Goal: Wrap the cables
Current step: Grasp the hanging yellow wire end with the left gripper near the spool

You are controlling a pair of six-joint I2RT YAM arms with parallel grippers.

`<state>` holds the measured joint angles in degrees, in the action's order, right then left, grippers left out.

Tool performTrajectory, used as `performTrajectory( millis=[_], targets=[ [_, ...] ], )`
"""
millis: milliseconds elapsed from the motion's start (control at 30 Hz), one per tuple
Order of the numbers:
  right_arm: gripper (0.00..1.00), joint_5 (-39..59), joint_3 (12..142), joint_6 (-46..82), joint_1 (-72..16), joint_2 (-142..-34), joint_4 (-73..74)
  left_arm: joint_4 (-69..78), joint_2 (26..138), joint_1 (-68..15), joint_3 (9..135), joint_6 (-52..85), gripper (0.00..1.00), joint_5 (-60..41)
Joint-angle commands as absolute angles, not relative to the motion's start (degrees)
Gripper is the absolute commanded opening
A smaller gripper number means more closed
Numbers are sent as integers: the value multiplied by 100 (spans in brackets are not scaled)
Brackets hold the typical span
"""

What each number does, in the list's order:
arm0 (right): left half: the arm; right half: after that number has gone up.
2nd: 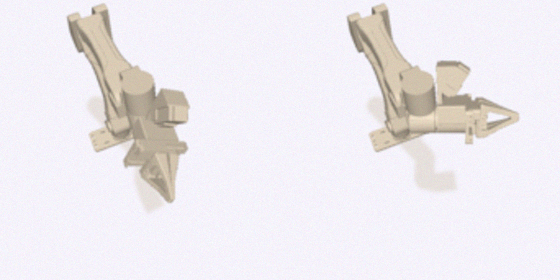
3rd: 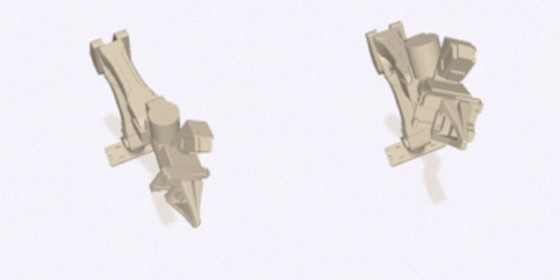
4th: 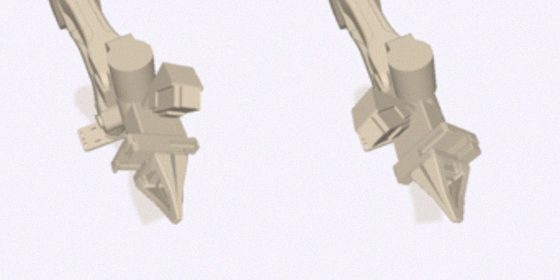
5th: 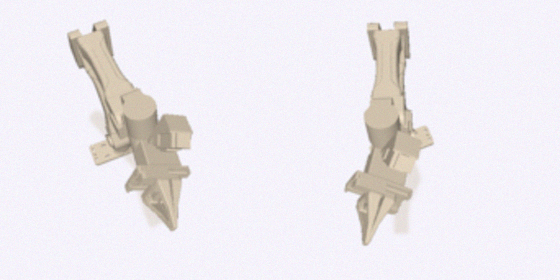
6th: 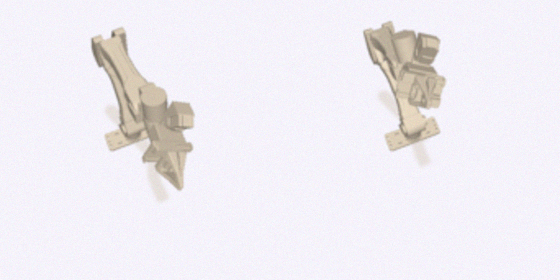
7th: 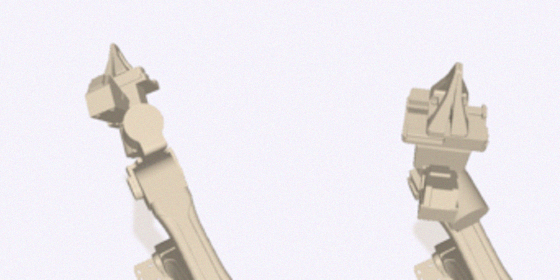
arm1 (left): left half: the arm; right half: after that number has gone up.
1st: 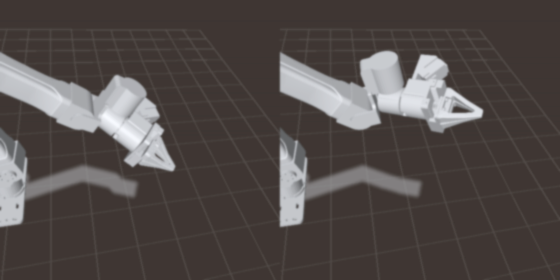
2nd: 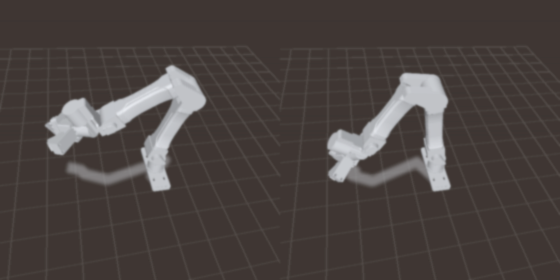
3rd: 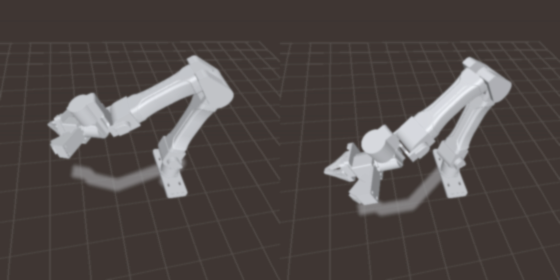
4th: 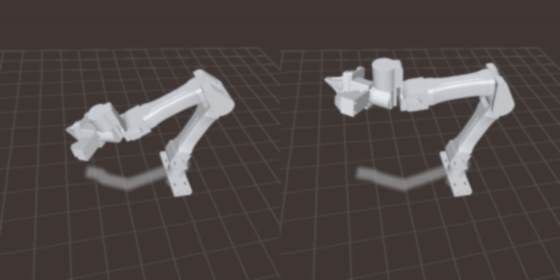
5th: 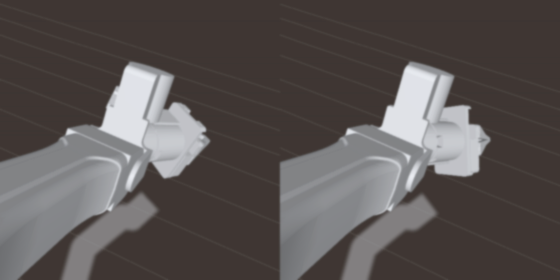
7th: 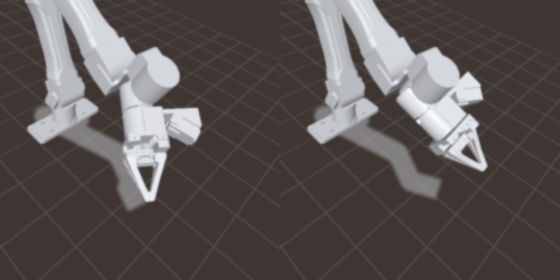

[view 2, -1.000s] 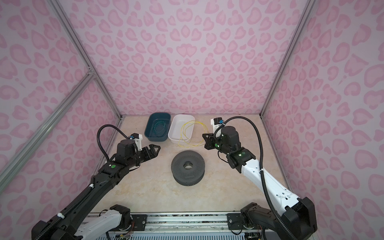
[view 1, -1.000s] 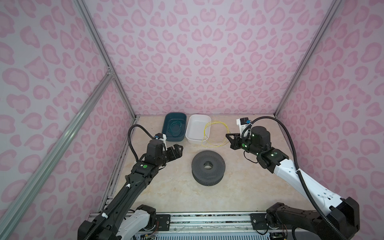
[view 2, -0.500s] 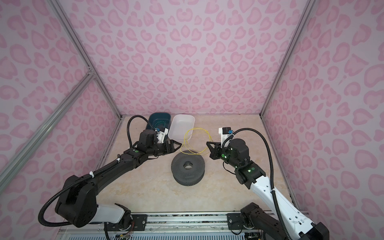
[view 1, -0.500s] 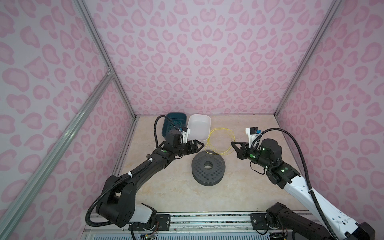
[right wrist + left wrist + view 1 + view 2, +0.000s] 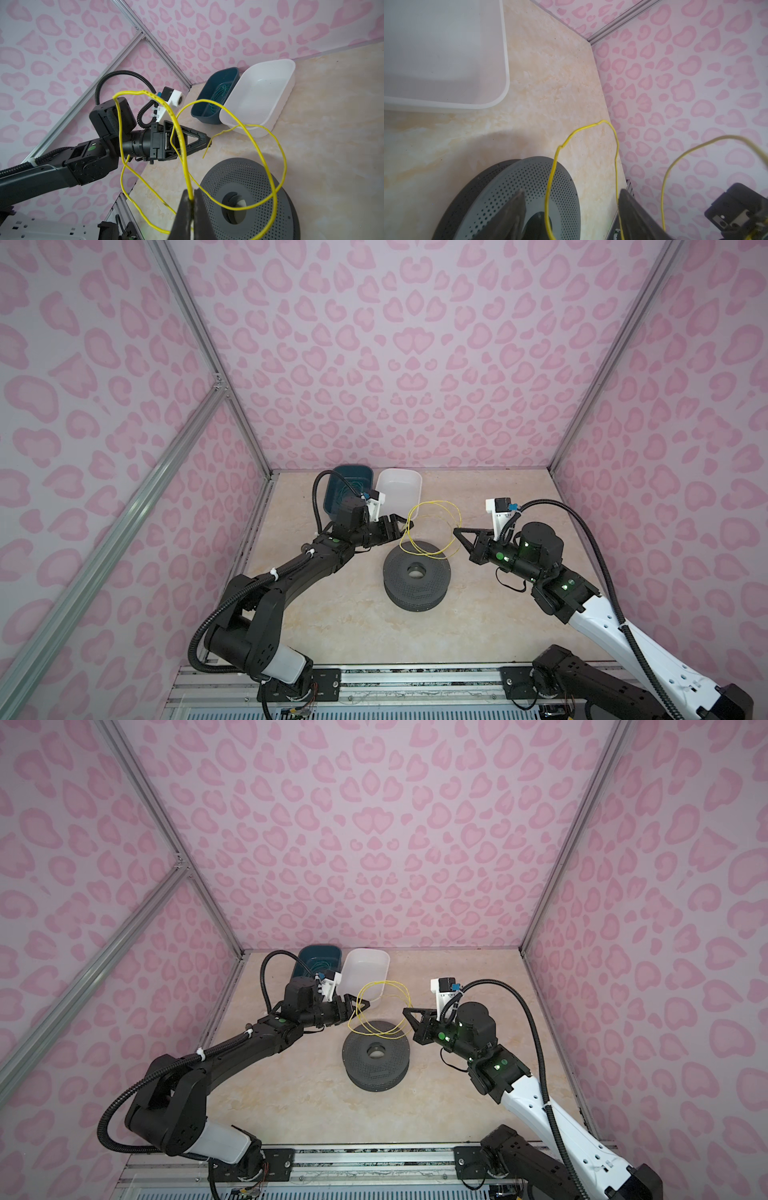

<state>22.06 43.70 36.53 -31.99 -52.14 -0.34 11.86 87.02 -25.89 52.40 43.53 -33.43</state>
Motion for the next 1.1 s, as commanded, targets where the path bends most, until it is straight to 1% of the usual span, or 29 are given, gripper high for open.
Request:
performTrajectory(
  millis=[0,67,200,300,333,367,400,433,533,600,667,700,900,1067],
  targets=[
    [0,2200,4403,3760,-3290,-5281,255,1559,8782,-2590,5191,4442,71,-3499],
    [0,2173,4444,3744,-3344,-5330,255,1582,8785,-2593,5175,4414,65,-3540],
    [0,2125,4492,3731,-3386,-5358,222,1531,8783,-2591,5148,4340,59,-3556],
    [0,2086,4531,3687,-3398,-5353,153,1507,8747,-2592,5133,4309,47,-3540],
    [0,2068,4535,3667,-3404,-5352,128,1496,8722,-2584,5136,4298,41,-3525],
    [0,2057,4545,3661,-3402,-5353,110,1479,8711,-2585,5123,4283,38,-3508],
    [0,2056,4544,3650,-3401,-5353,103,1469,8689,-2585,5120,4276,37,-3500],
    [0,2057,4547,3649,-3401,-5351,88,1454,8676,-2591,5120,4258,31,-3498],
    [0,2041,4539,3637,-3399,-5343,58,1417,8624,-2578,5114,4231,23,-3472],
    [0,2039,4535,3623,-3401,-5344,42,1430,8592,-2579,5101,4197,12,-3481],
    [0,2031,4529,3618,-3403,-5346,39,1434,8561,-2574,5080,4192,6,-3472],
    [0,2031,4535,3613,-3401,-5343,41,1424,8540,-2569,5080,4178,4,-3474],
    [0,1860,4545,3474,-3401,-5327,-128,1328,8412,-2554,5016,4126,3,-3392],
    [0,1552,4515,3208,-3123,-5282,-604,1218,7971,-2347,4704,4151,4,-2895]
  ],
)
